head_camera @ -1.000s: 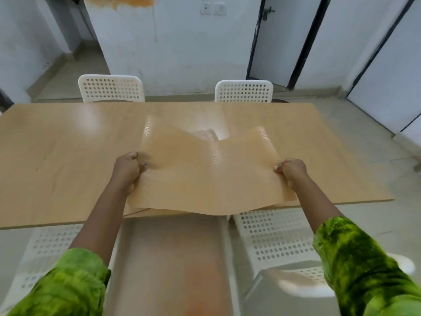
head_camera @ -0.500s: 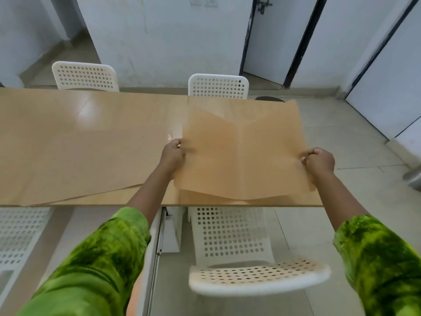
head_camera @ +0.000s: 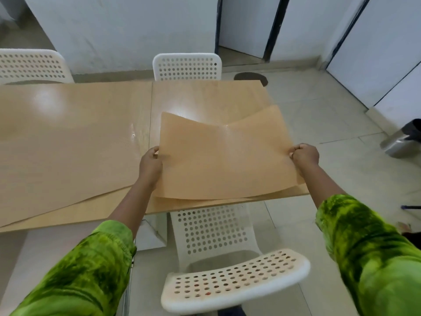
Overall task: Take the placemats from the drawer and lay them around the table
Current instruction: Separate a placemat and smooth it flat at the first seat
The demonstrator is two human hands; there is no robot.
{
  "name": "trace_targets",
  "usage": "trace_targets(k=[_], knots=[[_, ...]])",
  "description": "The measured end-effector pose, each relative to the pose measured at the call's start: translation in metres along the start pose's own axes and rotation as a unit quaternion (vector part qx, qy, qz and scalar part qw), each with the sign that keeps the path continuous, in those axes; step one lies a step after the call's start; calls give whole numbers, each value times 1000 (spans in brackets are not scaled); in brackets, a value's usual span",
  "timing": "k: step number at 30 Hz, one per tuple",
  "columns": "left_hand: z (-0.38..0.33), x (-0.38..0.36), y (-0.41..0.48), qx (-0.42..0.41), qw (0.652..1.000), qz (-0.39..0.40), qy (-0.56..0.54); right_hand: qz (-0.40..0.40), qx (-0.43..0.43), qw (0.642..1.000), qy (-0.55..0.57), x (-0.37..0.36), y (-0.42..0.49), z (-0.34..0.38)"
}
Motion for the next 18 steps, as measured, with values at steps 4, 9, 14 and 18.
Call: trace_targets(k=[4, 9, 14, 18], knots=[[25, 1, 6, 45, 997, -47, 44, 24, 1, 1000, -11, -11, 19, -10], [44, -3, -2, 75, 992, -75, 64, 55, -6, 998, -28, -24, 34, -30], [36, -14, -3, 58, 978, -81, 186, 59, -15, 998, -25, -29, 40, -40], [34, -24, -7, 43, 955, -78, 284, 47, -29, 997, -52, -29, 42, -51]])
Point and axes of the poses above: each hand's wrist, its own y-axis towards the middle knuckle, its own x-axis out of the back of the hand, z = x × y, the point moved 9 cm from there along y, towards the middle knuckle, and after that the axes turned 5 degrees about -y, right-handed, at the moved point
